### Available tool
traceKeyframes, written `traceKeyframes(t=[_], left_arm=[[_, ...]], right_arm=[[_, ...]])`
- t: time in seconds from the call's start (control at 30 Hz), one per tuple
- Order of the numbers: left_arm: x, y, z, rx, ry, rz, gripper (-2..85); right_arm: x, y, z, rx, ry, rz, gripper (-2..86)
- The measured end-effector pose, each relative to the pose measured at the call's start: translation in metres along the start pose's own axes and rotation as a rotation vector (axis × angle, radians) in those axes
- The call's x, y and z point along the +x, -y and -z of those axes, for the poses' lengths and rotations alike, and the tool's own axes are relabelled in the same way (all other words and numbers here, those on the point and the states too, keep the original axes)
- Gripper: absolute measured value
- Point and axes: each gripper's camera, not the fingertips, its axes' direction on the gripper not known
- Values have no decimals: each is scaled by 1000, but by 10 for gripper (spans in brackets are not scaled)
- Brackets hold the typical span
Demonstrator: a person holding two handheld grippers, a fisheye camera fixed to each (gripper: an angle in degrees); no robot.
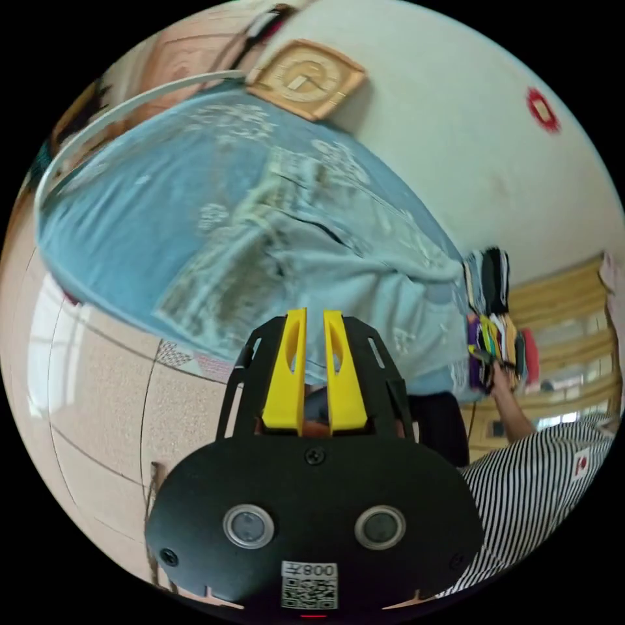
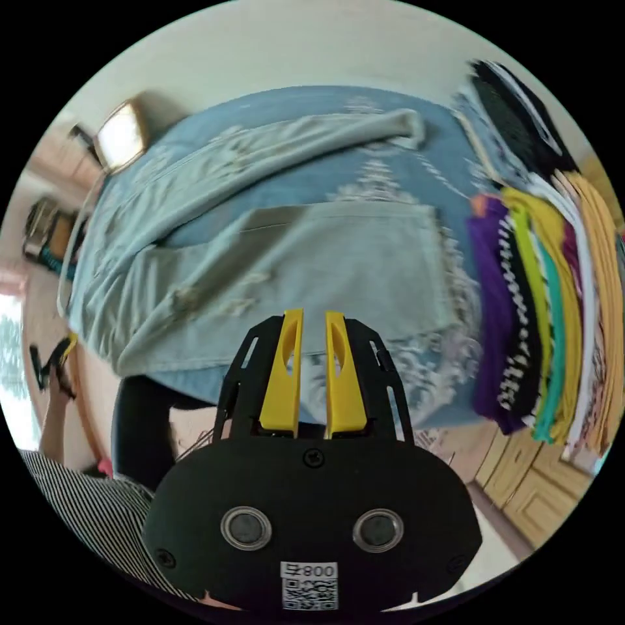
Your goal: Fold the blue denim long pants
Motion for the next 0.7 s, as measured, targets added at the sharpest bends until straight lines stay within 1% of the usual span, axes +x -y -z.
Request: traceKeyframes(t=[0.07,0.1,0.17,0.23,0.3,0.37,0.47,0.53,0.6,0.7], left_arm=[[77,9,-44,-75,-46,-202,57],[96,11,-55,-97,-59,-252,59],[168,19,-102,-177,-111,-414,64],[216,22,-134,-239,-138,-516,65],[259,21,-163,-287,-107,-624,65],[301,17,-195,-346,-33,-719,65],[338,14,-227,-428,14,-785,66],[356,15,-235,-428,43,-801,68],[372,17,-242,-428,61,-820,68],[395,22,-250,-429,73,-845,65]], right_arm=[[55,2,-5,-3,-54,-111,77],[83,3,-11,-7,-75,-155,78],[115,5,-25,-27,-85,-192,78],[136,8,-46,-77,-103,-200,79],[153,10,-79,-148,-131,-173,77],[163,9,-95,-141,-120,-162,68],[175,7,-113,-139,-109,-127,57],[179,2,-122,-125,-128,-91,63],[191,-4,-136,-125,-61,-88,97],[209,-8,-158,-121,-61,-103,104]])
